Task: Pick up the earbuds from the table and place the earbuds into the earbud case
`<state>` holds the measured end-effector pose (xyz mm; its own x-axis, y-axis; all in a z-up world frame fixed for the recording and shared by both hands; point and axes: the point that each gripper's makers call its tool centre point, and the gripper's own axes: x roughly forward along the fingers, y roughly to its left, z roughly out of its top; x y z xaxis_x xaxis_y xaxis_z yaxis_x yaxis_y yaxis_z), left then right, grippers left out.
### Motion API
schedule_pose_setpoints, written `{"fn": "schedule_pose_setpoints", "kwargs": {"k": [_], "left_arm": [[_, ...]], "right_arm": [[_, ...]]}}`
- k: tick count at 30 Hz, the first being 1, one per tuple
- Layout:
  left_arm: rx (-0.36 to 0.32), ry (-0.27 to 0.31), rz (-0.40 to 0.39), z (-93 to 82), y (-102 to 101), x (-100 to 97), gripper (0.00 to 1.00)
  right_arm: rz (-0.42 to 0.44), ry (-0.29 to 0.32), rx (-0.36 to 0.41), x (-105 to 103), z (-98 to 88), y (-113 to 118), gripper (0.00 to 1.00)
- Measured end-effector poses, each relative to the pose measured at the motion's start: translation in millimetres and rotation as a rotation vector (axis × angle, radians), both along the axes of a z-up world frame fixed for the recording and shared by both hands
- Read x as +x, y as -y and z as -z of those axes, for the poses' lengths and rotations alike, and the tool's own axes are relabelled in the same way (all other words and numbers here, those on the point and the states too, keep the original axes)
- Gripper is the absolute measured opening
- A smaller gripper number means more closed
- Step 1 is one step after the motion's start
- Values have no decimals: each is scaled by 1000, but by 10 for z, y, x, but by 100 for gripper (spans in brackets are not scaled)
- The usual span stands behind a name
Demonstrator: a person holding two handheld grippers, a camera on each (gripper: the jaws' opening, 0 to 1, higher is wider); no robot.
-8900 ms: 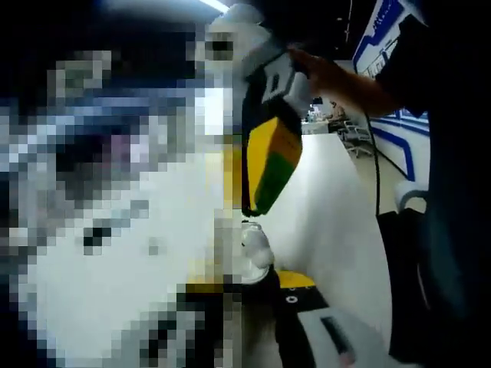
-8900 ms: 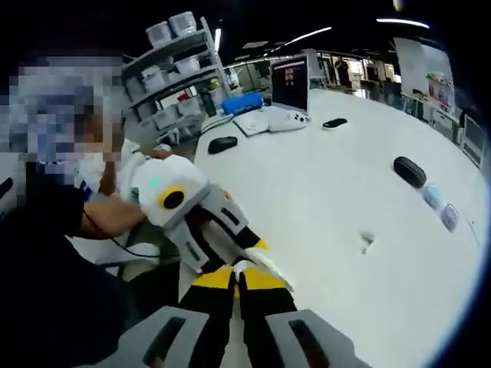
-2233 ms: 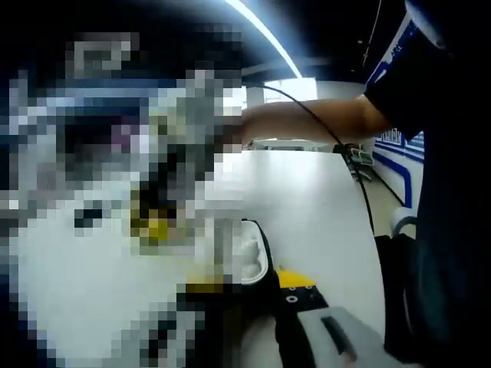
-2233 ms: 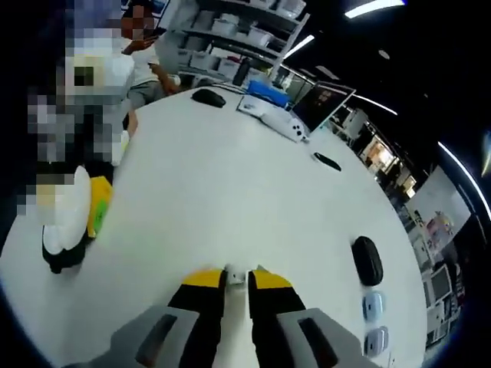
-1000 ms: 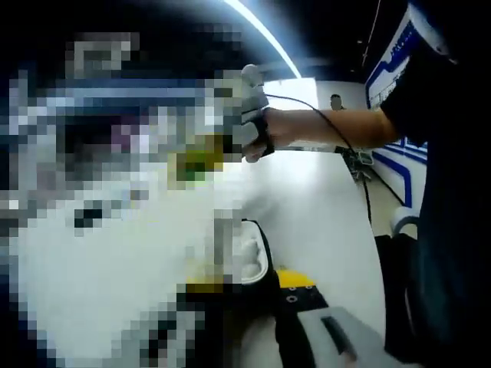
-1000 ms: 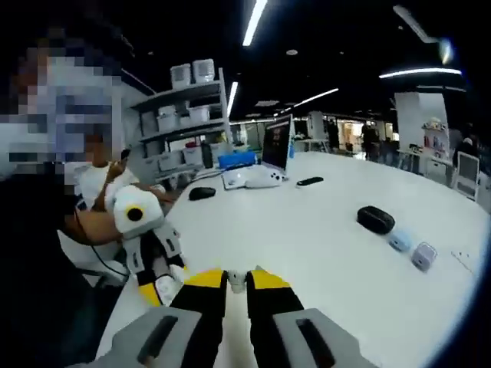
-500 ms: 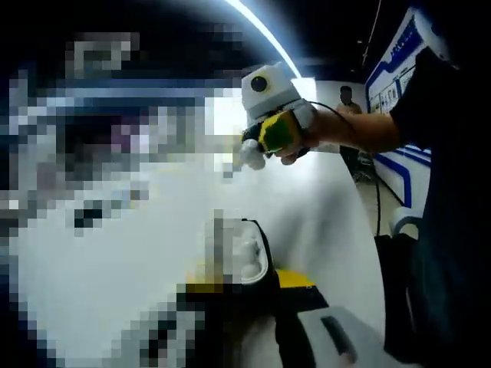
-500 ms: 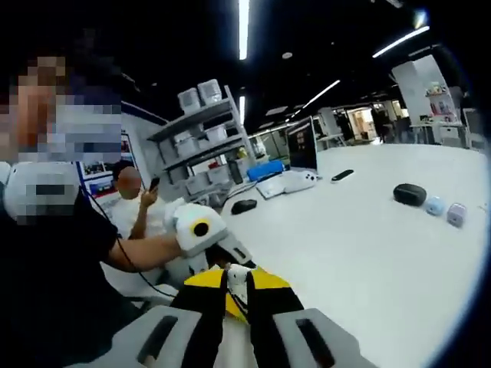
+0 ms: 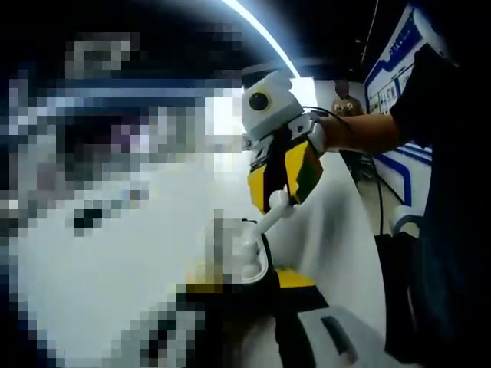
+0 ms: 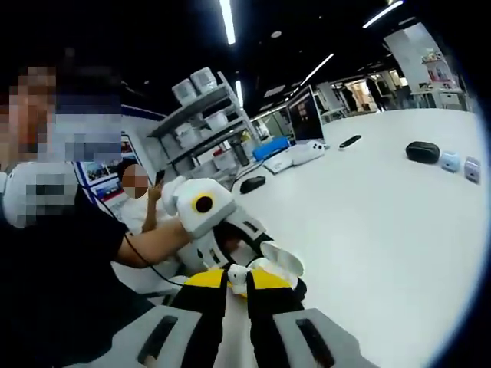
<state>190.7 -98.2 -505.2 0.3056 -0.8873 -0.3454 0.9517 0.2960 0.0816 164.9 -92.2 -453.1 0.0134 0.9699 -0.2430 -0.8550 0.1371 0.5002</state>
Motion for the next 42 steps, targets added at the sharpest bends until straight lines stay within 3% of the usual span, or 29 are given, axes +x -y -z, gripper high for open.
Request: {"fn": "schedule_pose_setpoints", "kwargs": {"k": [5, 15, 19, 27, 34, 42], "left_arm": [[6, 15, 5, -5, 2, -3, 24], [15, 28, 16, -9, 13, -4, 24], [17, 29, 18, -8, 17, -3, 24], [22, 28, 22, -4, 27, 1, 24], [19, 25, 21, 1, 32, -1, 24], [20, 23, 23, 2, 35, -1, 24]], "right_arm": [[20, -65, 13, 37, 29, 16, 10], [49, -282, 60, 100, 44, 46, 10], [49, -323, 67, 125, 52, 44, 10], [52, -344, 51, 176, 17, 14, 10], [58, -241, -25, 221, 14, 42, 9], [61, -188, -52, 237, 22, 73, 7]]}}
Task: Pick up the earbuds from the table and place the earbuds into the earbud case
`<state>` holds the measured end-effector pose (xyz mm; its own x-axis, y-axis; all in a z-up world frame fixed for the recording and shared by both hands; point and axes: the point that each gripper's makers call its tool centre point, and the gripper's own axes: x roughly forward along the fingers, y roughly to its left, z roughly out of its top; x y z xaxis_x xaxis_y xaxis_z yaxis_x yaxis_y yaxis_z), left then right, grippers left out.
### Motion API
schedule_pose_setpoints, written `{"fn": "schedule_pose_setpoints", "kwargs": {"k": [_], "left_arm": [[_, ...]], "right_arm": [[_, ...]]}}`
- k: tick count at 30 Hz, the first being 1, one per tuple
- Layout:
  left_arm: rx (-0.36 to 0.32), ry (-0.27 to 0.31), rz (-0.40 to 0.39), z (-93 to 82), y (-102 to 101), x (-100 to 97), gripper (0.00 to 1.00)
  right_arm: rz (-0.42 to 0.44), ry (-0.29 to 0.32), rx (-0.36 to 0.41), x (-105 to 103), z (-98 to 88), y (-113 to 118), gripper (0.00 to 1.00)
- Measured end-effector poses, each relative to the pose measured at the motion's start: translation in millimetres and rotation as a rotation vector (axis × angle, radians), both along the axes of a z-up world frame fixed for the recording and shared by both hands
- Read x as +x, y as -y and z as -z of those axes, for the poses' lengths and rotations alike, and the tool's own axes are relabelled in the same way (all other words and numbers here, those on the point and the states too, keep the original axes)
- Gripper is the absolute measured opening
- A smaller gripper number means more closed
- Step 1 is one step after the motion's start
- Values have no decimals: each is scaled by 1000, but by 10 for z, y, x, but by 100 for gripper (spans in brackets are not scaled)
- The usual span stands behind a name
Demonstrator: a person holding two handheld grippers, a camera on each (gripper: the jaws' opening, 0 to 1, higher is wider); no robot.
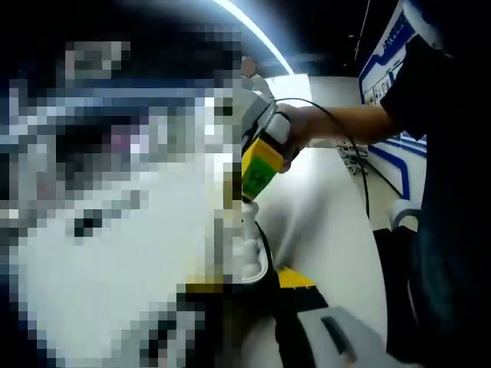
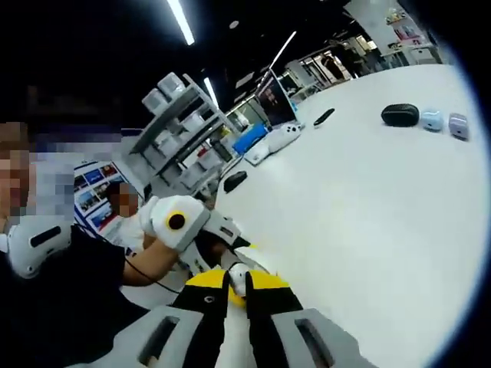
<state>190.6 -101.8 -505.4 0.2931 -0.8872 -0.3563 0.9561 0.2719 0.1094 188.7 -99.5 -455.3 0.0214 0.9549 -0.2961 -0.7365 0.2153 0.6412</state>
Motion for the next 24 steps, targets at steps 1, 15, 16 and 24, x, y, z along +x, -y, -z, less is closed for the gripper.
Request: {"fn": "schedule_pose_setpoints", "kwargs": {"k": [1, 15, 16, 24], "left_arm": [[0, 1, 3, -1, 2, -4, 24], [0, 0, 1, 9, 2, -34, 24], [0, 0, 1, 9, 2, -36, 24], [11, 16, 8, 0, 5, -50, 24]], "right_arm": [[8, 12, -4, 21, 5, 9, 1], [17, 74, -8, -24, -33, 66, 2], [26, 84, -1, -10, -68, 75, 4], [160, 98, -1, 279, -112, 64, 17]]}}
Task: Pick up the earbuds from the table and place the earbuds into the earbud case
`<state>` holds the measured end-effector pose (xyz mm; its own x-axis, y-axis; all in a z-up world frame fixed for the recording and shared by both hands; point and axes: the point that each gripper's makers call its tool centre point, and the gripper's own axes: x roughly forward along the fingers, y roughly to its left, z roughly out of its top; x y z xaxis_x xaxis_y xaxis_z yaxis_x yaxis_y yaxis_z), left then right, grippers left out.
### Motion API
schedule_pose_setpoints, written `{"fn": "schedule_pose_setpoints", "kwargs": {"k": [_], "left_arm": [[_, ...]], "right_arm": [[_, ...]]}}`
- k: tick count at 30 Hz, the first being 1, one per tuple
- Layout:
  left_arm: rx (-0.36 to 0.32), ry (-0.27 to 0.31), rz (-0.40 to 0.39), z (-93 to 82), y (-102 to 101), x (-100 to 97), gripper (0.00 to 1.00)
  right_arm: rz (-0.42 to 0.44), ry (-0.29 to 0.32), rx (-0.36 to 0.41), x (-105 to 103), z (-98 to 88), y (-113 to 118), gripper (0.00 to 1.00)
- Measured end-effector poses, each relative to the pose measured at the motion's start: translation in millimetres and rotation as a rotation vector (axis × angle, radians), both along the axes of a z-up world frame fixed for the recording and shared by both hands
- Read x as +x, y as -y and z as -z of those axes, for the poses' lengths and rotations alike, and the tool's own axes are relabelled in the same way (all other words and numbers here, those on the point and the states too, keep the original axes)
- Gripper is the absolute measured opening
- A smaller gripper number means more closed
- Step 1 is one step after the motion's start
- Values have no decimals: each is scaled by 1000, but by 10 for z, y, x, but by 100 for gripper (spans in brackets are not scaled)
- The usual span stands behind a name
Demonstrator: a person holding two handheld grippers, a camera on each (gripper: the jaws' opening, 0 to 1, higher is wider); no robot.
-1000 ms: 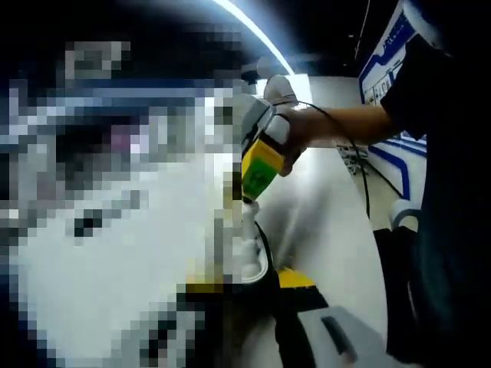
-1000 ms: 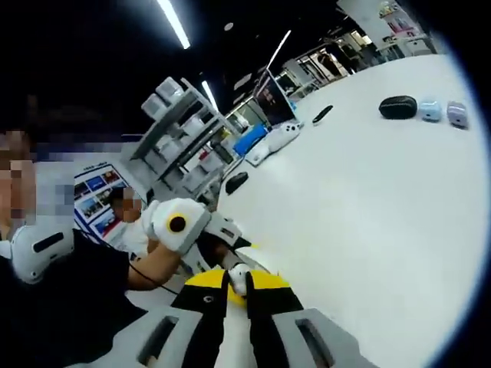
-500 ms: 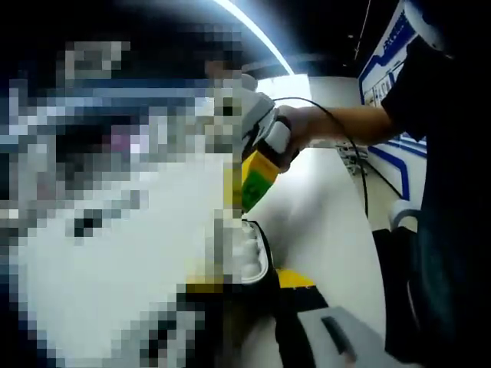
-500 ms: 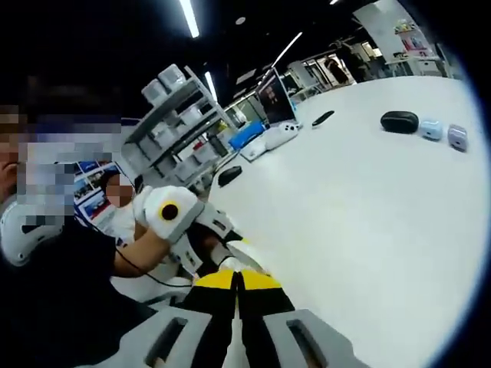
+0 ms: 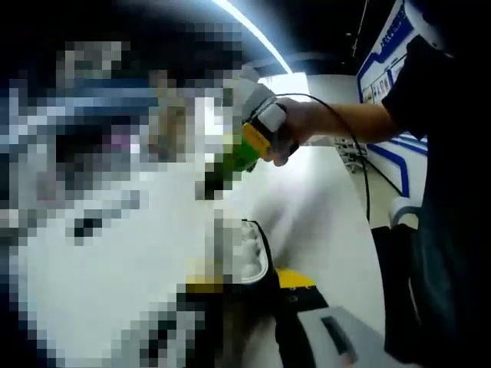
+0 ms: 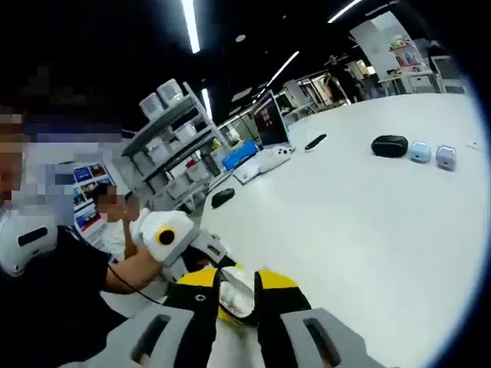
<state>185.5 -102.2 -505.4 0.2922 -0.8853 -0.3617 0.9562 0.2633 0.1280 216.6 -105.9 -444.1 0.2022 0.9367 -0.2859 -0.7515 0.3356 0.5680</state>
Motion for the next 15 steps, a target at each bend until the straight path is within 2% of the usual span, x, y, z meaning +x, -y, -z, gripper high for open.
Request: {"fn": "schedule_pose_setpoints", "kwargs": {"k": [3, 6, 10, 11, 12, 15], "left_arm": [[5, 13, 6, -6, 4, -12, 24], [14, 30, 13, -13, 7, -22, 24], [20, 43, 18, -18, 8, -23, 24], [20, 44, 19, -20, 9, -22, 24], [20, 42, 20, -19, 8, -24, 24], [21, 44, 23, -19, 13, -29, 24]], "right_arm": [[35, -43, -33, 105, 96, -14, 18], [31, -127, -42, 102, 189, -65, 18], [13, -231, -36, 55, 289, -129, 18], [8, -275, -43, 26, 320, -128, 17], [22, -311, -15, 46, 304, -137, 16], [22, -366, -2, 46, 346, -134, 16]]}}
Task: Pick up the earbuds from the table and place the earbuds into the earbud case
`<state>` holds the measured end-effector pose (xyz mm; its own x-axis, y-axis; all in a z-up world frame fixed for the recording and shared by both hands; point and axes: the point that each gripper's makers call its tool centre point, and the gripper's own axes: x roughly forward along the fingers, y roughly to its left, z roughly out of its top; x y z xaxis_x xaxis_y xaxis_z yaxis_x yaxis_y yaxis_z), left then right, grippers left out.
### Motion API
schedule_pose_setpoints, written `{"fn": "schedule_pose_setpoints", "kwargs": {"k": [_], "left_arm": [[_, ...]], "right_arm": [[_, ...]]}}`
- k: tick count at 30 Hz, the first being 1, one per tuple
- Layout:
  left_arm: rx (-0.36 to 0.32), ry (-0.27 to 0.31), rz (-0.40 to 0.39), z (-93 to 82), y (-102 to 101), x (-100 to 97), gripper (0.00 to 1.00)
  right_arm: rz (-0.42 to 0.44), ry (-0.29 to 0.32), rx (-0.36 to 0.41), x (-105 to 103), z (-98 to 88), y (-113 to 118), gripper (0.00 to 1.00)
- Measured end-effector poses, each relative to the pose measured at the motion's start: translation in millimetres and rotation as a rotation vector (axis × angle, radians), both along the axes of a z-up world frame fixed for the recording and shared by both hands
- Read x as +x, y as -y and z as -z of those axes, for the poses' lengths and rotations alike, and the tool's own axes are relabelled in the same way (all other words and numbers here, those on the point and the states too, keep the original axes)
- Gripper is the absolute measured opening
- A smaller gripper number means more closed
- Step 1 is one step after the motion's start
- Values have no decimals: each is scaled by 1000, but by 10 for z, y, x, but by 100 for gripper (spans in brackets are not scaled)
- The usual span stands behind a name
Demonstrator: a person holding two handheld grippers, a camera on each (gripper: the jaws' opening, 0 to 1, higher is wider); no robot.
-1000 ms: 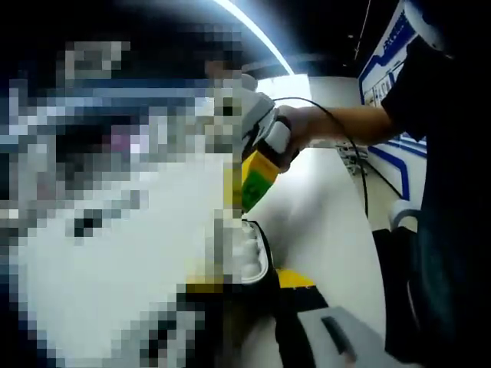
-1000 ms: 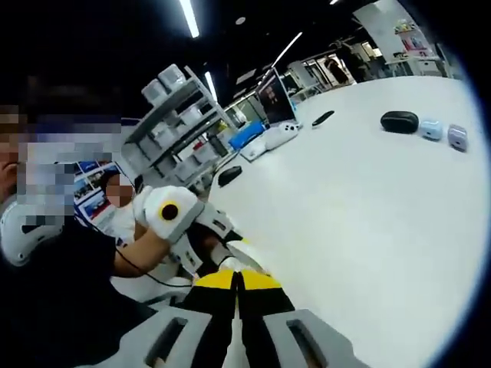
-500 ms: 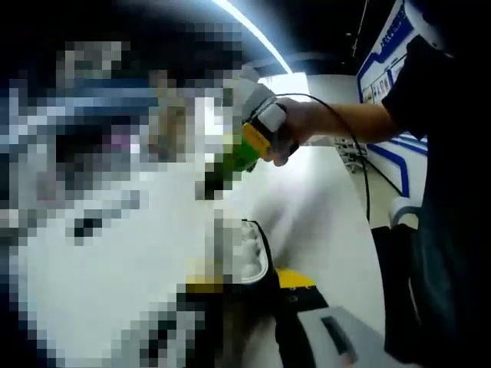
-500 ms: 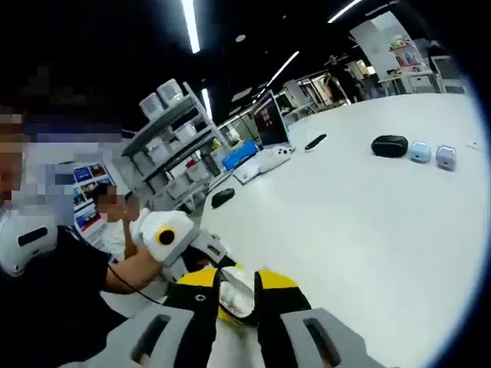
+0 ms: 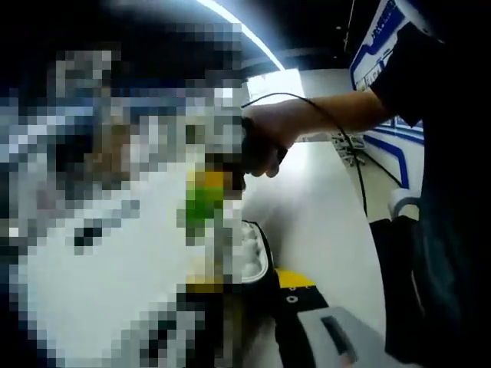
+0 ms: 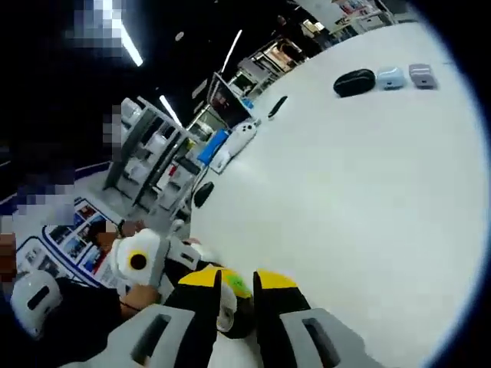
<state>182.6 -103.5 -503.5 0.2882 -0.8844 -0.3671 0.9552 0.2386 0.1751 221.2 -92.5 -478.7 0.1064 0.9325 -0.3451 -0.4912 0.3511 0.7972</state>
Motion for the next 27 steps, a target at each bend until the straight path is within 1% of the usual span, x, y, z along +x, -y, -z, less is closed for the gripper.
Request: {"fn": "schedule_pose_setpoints", "kwargs": {"k": [3, 6, 9, 11, 14, 16, 17, 18, 20, 21, 23, 25, 26, 27], "left_arm": [[1, -2, 5, 1, 3, -8, 24], [-4, -20, 3, 9, 3, -15, 24], [-11, -41, -5, 16, 0, -9, 24], [-17, -59, -12, 22, -3, 0, 24], [-17, -65, -11, 23, -1, 2, 24], [-16, -69, -11, 25, -1, 1, 24], [-16, -73, -12, 26, -2, 1, 24], [-17, -77, -13, 27, -2, 2, 24], [-20, -86, -16, 30, -6, 3, 24], [-23, -95, -17, 33, -8, 2, 24], [-28, -106, -19, 36, -11, 4, 23], [-32, -122, -23, 40, -10, 5, 23], [-31, -125, -22, 42, -10, 6, 23], [-31, -127, -22, 43, -10, 6, 23]], "right_arm": [[2, -72, 26, -22, 10, -10, 16], [-4, -91, 44, -32, 11, -11, 15], [-20, -81, 62, -78, -48, -29, 12], [-45, -72, 70, -140, -83, -58, 12], [-53, -42, 53, -166, -90, -69, 14], [-62, -11, 42, -176, -100, -61, 14], [-71, 27, 34, -178, -104, -60, 14], [-74, 33, 29, -194, -116, -64, 14], [-92, 104, 14, -216, -133, -67, 14], [-95, 109, 10, -227, -140, -66, 15], [-115, 181, -6, -241, -153, -60, 15], [-130, 225, -19, -257, -162, -58, 15], [-142, 267, -28, -268, -168, -55, 15], [-149, 292, -34, -278, -174, -54, 15]]}}
